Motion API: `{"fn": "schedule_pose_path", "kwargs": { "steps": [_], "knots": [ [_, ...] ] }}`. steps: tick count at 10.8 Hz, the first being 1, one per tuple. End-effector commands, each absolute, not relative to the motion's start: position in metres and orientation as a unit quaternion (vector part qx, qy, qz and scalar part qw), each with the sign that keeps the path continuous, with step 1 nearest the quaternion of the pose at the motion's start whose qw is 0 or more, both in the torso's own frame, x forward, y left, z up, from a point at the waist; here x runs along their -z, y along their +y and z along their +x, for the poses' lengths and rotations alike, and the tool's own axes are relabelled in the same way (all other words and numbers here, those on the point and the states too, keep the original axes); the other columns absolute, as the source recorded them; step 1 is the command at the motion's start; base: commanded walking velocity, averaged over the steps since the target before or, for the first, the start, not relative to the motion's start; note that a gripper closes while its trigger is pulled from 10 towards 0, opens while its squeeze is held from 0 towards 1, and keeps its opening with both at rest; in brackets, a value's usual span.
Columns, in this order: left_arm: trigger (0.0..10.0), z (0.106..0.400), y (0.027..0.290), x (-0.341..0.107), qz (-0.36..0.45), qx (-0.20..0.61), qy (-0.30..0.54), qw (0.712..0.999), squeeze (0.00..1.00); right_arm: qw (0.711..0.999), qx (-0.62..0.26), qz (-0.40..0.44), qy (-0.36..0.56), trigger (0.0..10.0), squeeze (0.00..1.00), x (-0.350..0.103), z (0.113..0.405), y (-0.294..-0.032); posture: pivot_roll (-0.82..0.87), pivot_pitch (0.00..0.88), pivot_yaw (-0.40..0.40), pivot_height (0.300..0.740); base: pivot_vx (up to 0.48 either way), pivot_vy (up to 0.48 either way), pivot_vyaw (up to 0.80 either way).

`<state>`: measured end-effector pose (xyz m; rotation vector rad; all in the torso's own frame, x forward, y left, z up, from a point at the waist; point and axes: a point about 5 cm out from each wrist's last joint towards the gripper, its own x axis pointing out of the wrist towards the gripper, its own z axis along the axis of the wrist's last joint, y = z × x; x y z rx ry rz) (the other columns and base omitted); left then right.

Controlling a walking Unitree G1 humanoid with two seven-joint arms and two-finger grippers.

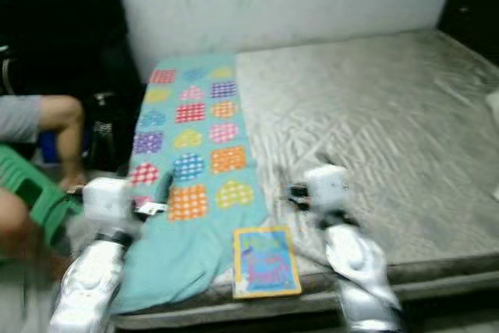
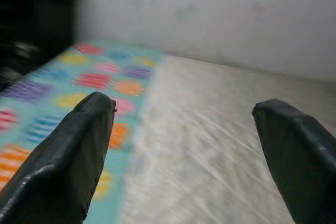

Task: Clean up the room

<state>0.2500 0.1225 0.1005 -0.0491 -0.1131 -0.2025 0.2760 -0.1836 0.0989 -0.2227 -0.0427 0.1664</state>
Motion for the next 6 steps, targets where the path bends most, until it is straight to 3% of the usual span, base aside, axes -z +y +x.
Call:
{"fn": "schedule_pose_path", "kwargs": {
  "steps": [1, 3, 6],
  "knots": [
    [10.0, 0.2481, 0.1377, -0.0954, -0.005, 0.078, -0.043, 0.996, 0.0, 0.989, -0.101, -0.098, -0.038, 10.0, 0.0, -0.1048, 0.2793, -0.1687, -0.19, 0.0, 0.071, 0.74, 0.0, 0.0, 0.0],
    [10.0, 0.2482, 0.1387, -0.0948, -0.003, 0.075, -0.041, 0.996, 0.0, 0.99, -0.1, -0.094, -0.036, 10.0, 0.0, -0.1044, 0.2803, -0.168, -0.19, 0.0, 0.071, 0.74, 0.0, 0.0, 0.0],
    [10.0, 0.2494, 0.1374, -0.0953, 0.0, 0.079, -0.041, 0.996, 0.0, 0.99, -0.1, -0.094, -0.038, 10.0, 0.0, -0.1044, 0.2809, -0.1681, -0.19, 0.0, 0.073, 0.74, 0.0, 0.0, -0.59]
  ]
}}
